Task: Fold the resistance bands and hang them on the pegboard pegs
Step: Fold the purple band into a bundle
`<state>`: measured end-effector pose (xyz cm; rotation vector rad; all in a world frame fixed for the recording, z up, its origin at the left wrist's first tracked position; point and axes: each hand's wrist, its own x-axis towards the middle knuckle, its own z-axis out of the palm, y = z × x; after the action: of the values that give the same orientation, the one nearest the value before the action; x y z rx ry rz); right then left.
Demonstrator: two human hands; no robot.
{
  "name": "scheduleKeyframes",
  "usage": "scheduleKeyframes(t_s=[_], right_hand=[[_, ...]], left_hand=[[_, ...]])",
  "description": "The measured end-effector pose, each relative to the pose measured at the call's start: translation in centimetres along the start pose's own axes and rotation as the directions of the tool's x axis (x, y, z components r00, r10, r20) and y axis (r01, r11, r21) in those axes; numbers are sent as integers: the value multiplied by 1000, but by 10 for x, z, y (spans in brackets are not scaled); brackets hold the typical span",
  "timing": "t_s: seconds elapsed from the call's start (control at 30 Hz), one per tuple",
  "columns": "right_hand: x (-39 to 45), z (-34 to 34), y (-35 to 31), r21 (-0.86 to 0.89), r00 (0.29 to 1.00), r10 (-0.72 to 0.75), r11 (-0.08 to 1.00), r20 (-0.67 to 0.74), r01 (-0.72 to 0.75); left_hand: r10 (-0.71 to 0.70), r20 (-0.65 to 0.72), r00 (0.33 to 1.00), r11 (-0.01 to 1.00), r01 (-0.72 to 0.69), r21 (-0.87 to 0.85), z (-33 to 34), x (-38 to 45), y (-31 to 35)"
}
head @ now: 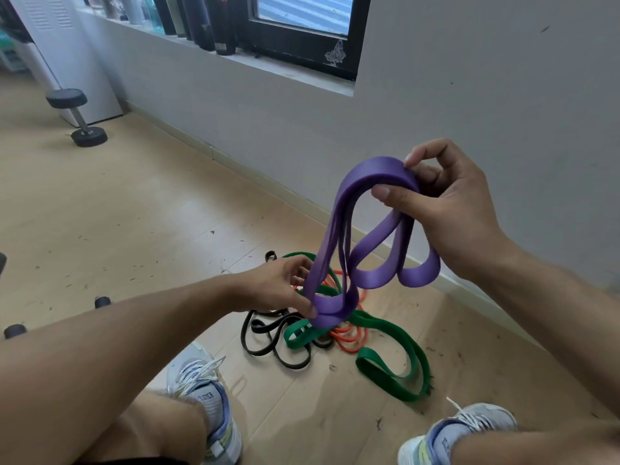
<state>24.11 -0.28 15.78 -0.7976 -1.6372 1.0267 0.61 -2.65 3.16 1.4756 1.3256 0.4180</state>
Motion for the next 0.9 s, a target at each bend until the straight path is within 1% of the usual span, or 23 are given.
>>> scheduleKeyframes(t_s=[0.07,0.2,0.33,0.43,0.53,0.6,0.73,0.9], right_hand=[[2,0,0,2,999,-19,1000,-51,19],[3,-3,1,-1,996,-24,1000,-84,24],[3,-7,6,-28,995,-28,999,-100,25],[3,-11,11,-112,993,-42,993,-114,29],[4,-16,16,-171,987,-41,985,-156,14],[6,-18,19,-165,983,-34,986,-182,4],[8,-19,23,-144,982,-35,989,-187,8],[11,-21,26,-175,982,-59,984,-182,26]], left_hand=[[17,9,1000,1000,-17,-1,6,-1,3],[76,-119,990,995,-69,66,19,5,8],[85,-149,985,990,-66,127,16,5,10],[73,-175,982,991,-52,122,11,4,10],[40,-206,978,998,-28,61,8,3,6],[23,-200,980,999,-14,48,7,3,4],[41,-203,978,998,-29,62,6,3,6],[68,-146,987,995,-57,79,4,0,6]])
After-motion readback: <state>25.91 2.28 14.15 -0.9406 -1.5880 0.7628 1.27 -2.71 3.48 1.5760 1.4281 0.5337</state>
